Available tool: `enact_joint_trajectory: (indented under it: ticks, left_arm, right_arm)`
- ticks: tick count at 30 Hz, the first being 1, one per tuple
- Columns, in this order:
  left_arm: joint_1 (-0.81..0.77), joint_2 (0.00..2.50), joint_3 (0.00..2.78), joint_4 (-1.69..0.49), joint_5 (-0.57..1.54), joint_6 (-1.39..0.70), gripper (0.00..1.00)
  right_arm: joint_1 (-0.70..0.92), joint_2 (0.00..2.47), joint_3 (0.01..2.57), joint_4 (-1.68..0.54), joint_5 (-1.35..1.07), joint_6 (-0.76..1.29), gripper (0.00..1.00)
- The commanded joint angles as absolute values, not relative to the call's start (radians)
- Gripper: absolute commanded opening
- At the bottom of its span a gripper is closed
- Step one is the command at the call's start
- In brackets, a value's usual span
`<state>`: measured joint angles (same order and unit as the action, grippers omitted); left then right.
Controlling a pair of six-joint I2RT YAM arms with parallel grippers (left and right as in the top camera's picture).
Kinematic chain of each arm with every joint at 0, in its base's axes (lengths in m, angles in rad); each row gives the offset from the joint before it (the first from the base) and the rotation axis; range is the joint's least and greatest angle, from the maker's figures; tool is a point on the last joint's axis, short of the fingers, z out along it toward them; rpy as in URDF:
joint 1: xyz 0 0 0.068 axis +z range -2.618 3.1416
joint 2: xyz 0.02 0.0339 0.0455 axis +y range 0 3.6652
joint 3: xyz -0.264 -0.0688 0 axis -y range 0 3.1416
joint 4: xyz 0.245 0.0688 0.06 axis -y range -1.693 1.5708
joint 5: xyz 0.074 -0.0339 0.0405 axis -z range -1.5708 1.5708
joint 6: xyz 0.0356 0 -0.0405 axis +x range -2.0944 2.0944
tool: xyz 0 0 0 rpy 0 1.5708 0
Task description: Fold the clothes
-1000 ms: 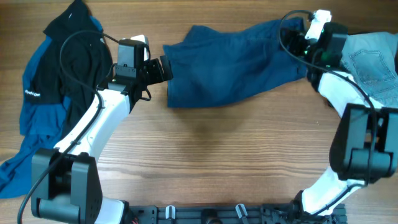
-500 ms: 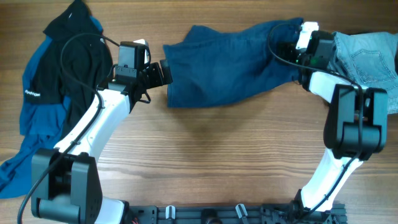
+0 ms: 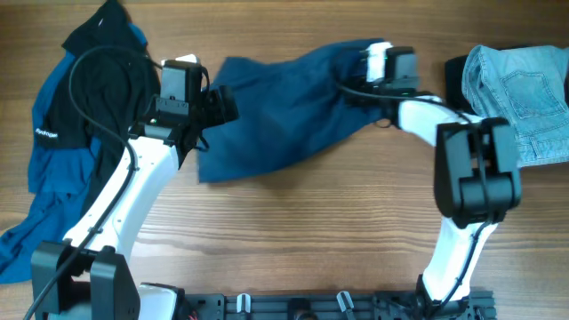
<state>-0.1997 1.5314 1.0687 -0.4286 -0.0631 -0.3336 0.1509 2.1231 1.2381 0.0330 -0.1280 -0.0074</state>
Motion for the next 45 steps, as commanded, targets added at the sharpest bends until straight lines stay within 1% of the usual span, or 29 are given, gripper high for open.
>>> enact_joint_trajectory:
  ticks: [1, 5, 9, 12, 15, 21, 23, 26, 32, 35, 40, 45]
  left_arm:
    - [-0.173, 1.518, 1.067, -0.492, -0.080, -0.322, 1.00]
    - [-0.159, 1.518, 1.067, -0.540, -0.077, -0.332, 1.00]
    - [-0.159, 1.518, 1.067, -0.545, -0.003, -0.353, 1.00]
    - [-0.159, 1.518, 1.067, -0.579, 0.006, -0.399, 1.00]
    - [-0.146, 1.520, 1.063, -0.641, 0.007, -0.464, 1.00]
    - [-0.100, 1.522, 1.019, -0.670, 0.016, -0.533, 1.00]
    - [-0.076, 1.522, 1.003, -0.662, 0.019, -0.550, 0.99]
    - [-0.036, 1.529, 0.973, -0.616, 0.042, -0.563, 0.98]
    - [-0.008, 1.635, 0.967, -0.484, 0.113, -0.582, 1.00]
    - [-0.008, 1.695, 0.967, -0.422, 0.131, -0.581, 1.00]
    - [-0.008, 1.763, 0.967, -0.368, 0.130, -0.581, 1.00]
    - [-0.008, 1.773, 0.967, -0.367, 0.130, -0.580, 1.00]
  right_arm:
    - [0.227, 2.170, 1.193, -0.070, -0.205, 0.201, 1.00]
    - [0.225, 2.126, 1.193, -0.092, -0.242, 0.263, 1.00]
    - [0.208, 1.963, 1.204, -0.131, -0.241, 0.257, 1.00]
    - [0.189, 1.826, 1.214, -0.151, -0.240, 0.204, 1.00]
    - [0.152, 1.769, 1.214, -0.152, -0.241, 0.139, 1.00]
    - [0.074, 1.803, 1.214, -0.187, -0.319, -0.041, 1.00]
    - [0.056, 1.828, 1.214, -0.178, -0.340, -0.084, 0.99]
    - [0.027, 1.904, 1.214, -0.131, -0.432, -0.131, 1.00]
    - [0.019, 1.994, 1.214, -0.028, -0.516, -0.178, 0.99]
    - [0.019, 2.014, 1.214, -0.009, -0.534, -0.183, 0.95]
    - [0.019, 2.044, 1.214, 0.018, -0.559, -0.184, 0.93]
    - [0.019, 2.114, 1.214, 0.111, -0.522, -0.180, 0.93]
